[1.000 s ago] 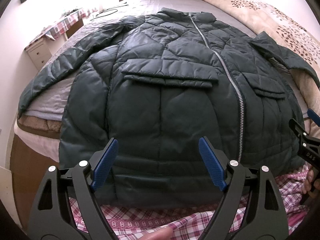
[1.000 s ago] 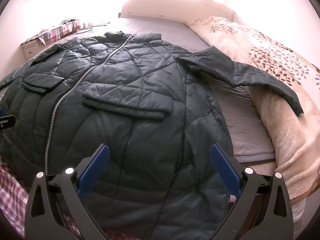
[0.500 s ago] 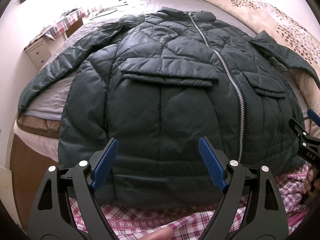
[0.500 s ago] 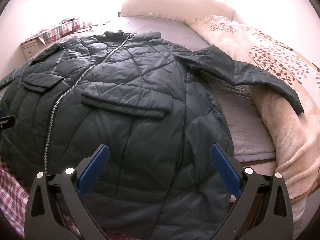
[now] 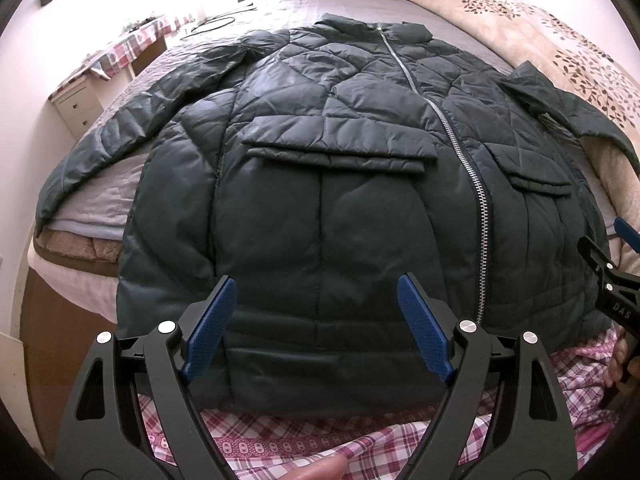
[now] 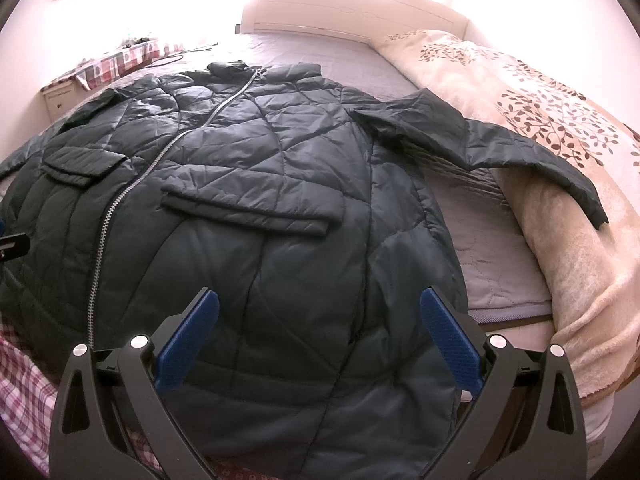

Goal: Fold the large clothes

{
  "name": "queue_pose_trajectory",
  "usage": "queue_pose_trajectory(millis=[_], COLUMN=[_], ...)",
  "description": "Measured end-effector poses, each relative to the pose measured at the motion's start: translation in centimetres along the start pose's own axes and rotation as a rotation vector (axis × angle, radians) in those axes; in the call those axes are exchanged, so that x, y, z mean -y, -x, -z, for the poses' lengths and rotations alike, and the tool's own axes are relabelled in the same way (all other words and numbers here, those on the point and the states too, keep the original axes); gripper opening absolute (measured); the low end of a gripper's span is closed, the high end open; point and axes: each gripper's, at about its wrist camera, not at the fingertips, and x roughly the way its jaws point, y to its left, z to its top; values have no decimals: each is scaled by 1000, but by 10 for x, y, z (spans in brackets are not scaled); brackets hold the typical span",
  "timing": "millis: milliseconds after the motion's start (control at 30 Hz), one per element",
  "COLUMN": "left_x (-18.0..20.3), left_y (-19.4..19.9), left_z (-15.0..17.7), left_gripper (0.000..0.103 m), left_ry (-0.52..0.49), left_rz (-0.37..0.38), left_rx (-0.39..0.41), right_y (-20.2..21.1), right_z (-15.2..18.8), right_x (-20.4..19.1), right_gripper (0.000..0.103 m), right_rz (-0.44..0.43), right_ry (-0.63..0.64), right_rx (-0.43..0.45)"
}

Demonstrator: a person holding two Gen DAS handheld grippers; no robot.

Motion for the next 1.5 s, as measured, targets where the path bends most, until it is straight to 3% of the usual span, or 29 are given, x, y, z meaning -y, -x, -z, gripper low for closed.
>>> queue_pose_trajectory(millis=[733, 1000, 1133, 1500], left_x=[0, 0, 3, 19], left_y=[-2, -2, 3, 2], left_z=[3, 3, -3, -27], left_gripper=[82, 82, 82, 82], left_ry=[0, -7, -42, -100], left_rz=[1, -8, -18, 13], left_rx=[-4, 0, 21, 25], right_y=[0, 9, 10, 1], right_z=[0, -12, -30, -85], right_x=[4, 24, 55, 211], right_gripper=[97, 97, 97, 93], right_rz=[3, -4, -14, 16], right_ry=[-9, -89, -173, -596], right_rx=[4, 18, 15, 52])
